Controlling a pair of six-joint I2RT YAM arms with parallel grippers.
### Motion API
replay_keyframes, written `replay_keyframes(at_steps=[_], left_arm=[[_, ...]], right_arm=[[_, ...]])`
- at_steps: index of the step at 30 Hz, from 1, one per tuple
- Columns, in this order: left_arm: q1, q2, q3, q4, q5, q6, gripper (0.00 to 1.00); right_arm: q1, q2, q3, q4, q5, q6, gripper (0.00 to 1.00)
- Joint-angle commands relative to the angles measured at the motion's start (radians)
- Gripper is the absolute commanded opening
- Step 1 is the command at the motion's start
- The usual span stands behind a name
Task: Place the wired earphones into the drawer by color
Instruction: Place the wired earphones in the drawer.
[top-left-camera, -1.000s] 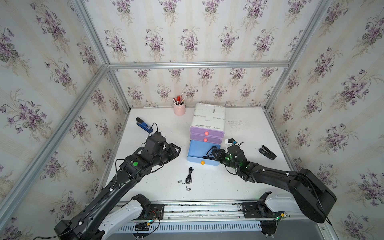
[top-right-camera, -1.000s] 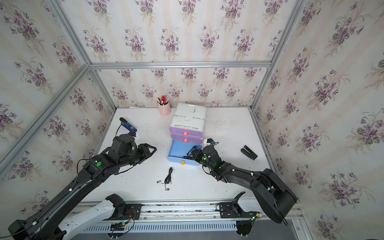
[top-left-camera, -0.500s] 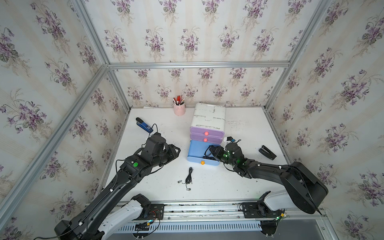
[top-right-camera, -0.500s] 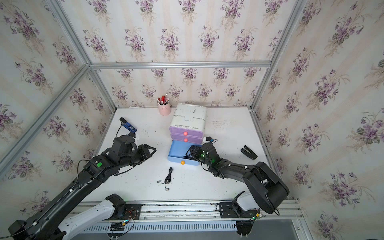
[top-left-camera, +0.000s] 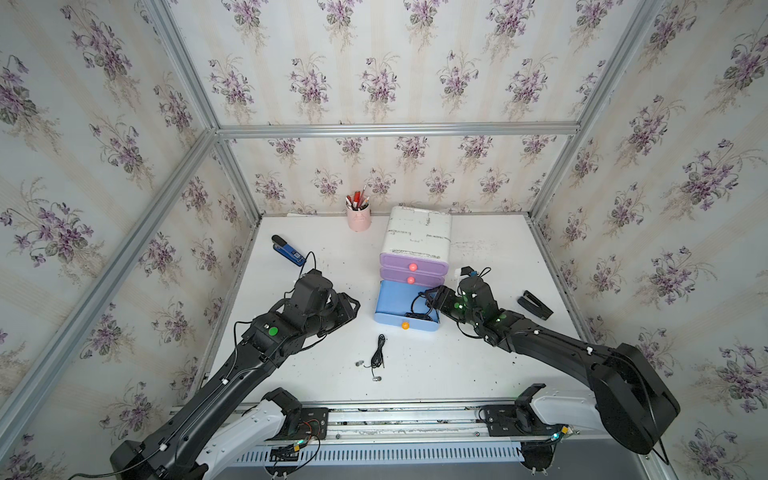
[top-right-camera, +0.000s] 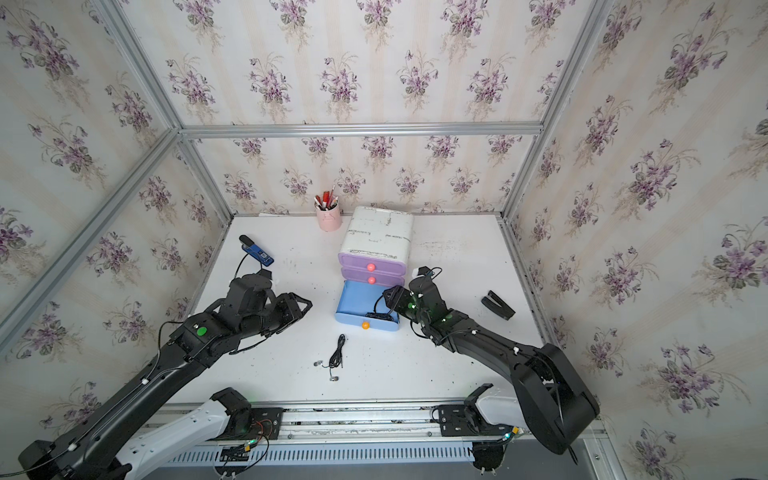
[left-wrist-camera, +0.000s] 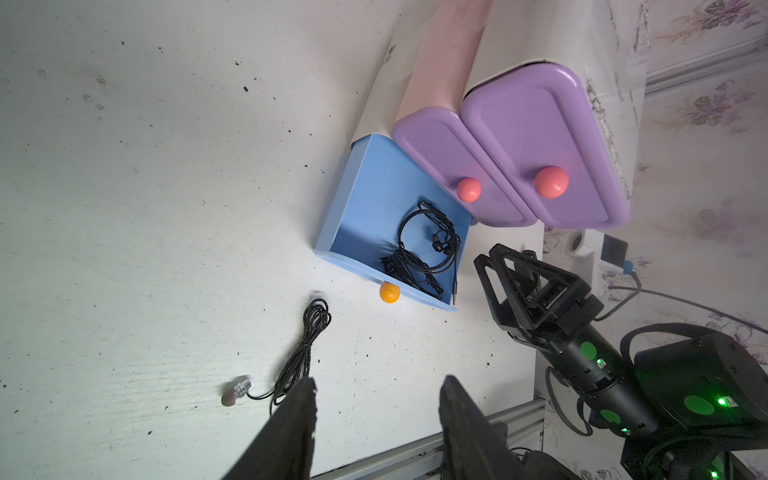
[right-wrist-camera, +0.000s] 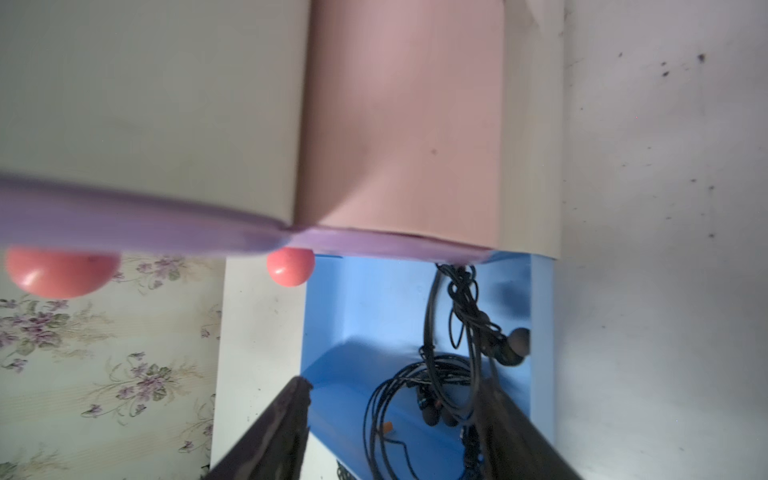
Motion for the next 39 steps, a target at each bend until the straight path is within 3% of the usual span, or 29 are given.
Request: replay_keyframes(at_steps=[1, 9, 19, 26, 33, 39], left_arm=[[0.0, -0.002, -0.001, -0.011, -0.001, 0.009, 0.51], [0.0, -0.006, -0.003, -0.016, -0.011, 0.009, 0.51], [0.0, -0.008, -0.003, -0.024, -0.017, 0.025, 0.52], [0.001, -0.014, -0.018, -0.027, -0.017, 0.029, 0.51], [0.0, -0.013, -0.022, -0.027, -0.016, 0.03, 0.52], [0.0, -0.015, -0.028, -0.026, -0.01, 0.027, 0.51]], right_arm=[[-0.005, 0.012, 0.003, -0.03, -0.022, -0.034, 0.67], [-0.003, 0.144, 0.052, 0.066, -0.138, -0.011, 0.58], [0.004, 0.03, 0.131, -0.186, -0.075, -0.209, 0.54], [0.04, 0.065, 0.188, -0.344, 0.0, -0.368, 0.5], [0.059, 0.143, 0.219, -0.356, 0.035, -0.412, 0.46], [0.067, 0.016, 0.112, -0.294, 0.0, -0.361, 0.46]])
